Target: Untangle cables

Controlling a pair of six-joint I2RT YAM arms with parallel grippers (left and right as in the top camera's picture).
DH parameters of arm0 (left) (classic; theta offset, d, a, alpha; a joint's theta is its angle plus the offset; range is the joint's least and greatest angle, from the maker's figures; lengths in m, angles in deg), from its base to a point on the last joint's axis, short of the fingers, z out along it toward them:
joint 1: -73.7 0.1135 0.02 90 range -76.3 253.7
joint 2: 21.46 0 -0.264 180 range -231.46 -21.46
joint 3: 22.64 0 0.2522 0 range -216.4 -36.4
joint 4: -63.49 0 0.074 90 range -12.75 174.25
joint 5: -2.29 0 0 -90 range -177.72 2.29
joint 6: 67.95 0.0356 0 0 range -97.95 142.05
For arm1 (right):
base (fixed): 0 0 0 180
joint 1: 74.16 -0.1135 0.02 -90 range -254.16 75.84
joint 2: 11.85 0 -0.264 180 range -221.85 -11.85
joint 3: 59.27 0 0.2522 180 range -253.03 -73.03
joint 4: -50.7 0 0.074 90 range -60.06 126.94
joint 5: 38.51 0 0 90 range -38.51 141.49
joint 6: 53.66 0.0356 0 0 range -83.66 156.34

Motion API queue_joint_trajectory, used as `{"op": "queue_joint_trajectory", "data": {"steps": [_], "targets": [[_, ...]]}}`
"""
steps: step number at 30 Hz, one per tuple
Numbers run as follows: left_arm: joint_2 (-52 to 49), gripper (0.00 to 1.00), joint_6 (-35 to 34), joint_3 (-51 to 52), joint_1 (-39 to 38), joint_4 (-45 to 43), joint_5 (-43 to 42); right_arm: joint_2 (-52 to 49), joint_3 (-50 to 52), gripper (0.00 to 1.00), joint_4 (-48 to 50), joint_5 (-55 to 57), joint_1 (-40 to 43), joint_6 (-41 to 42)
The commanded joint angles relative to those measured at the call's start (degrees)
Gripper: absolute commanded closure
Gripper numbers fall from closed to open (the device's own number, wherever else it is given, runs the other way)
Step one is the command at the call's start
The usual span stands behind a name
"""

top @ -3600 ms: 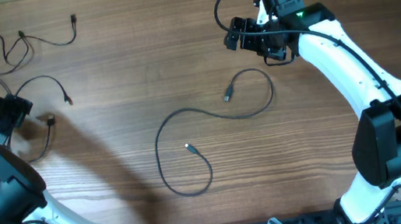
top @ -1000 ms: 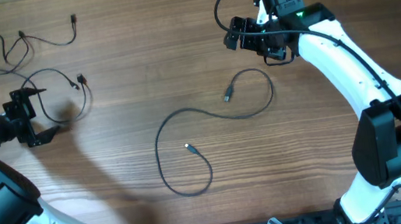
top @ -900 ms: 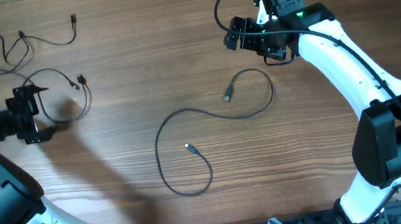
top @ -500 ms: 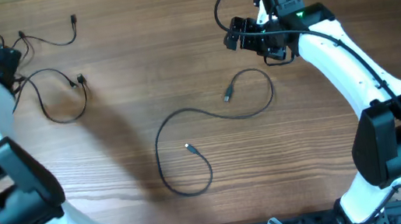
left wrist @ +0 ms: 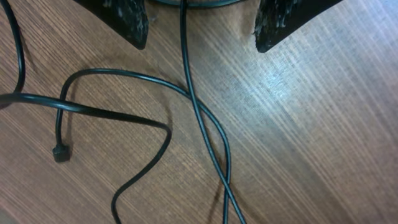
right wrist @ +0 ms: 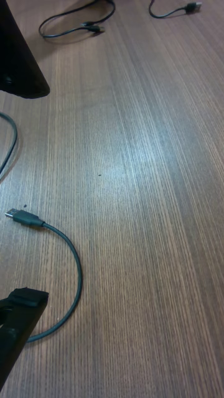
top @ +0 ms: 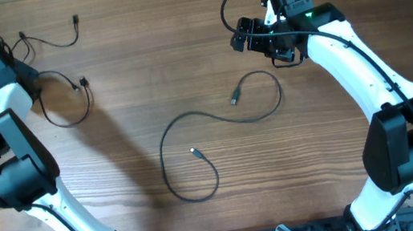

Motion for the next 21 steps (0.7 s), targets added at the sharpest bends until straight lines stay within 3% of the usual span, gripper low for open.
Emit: {"op": "queue_joint_trajectory", "data": {"steps": [1, 9, 11, 13, 14, 15, 18, 21], "targets": [[-3.4, 0.41, 3.7, -0.3, 0.2, -1.7, -1.2, 0.0, -0.3, 0.0, 0.1, -0.5, -0.1, -0.6], [-5.5, 0.48, 8.5, -0.3, 0.1, -3.2, -1.2, 0.0, -0.3, 0.0, 0.1, -0.5, -0.1, -0.6], [-6.8, 0.53, 9.0, -0.3, 0.1, -1.9, -1.1, 0.0, -0.3, 0.0, 0.1, -0.5, -0.1, -0.6], [-7.5, 0.65, 10.3, -0.3, 0.2, 0.3, 1.4, 0.0, -0.3, 0.0, 0.1, -0.5, -0.1, -0.6], [-7.5, 0.87, 10.3, -0.3, 0.2, 0.9, 4.5, 0.0, -0.3, 0.0, 0.1, -0.5, -0.1, -0.6], [-7.4, 0.96, 10.3, -0.3, 0.2, 1.5, 7.8, 0.0, -0.3, 0.0, 0.1, -0.5, -0.1, -0.6], [-5.4, 0.96, 9.4, -0.4, 0.3, 4.4, 13.5, 0.0, -0.3, 0.0, 0.1, -0.5, -0.1, -0.6], [1.0, 0.96, 1.0, -0.5, 0.9, 7.1, 13.7, 0.0, -0.3, 0.0, 0.1, -0.5, -0.1, -0.6]]}}
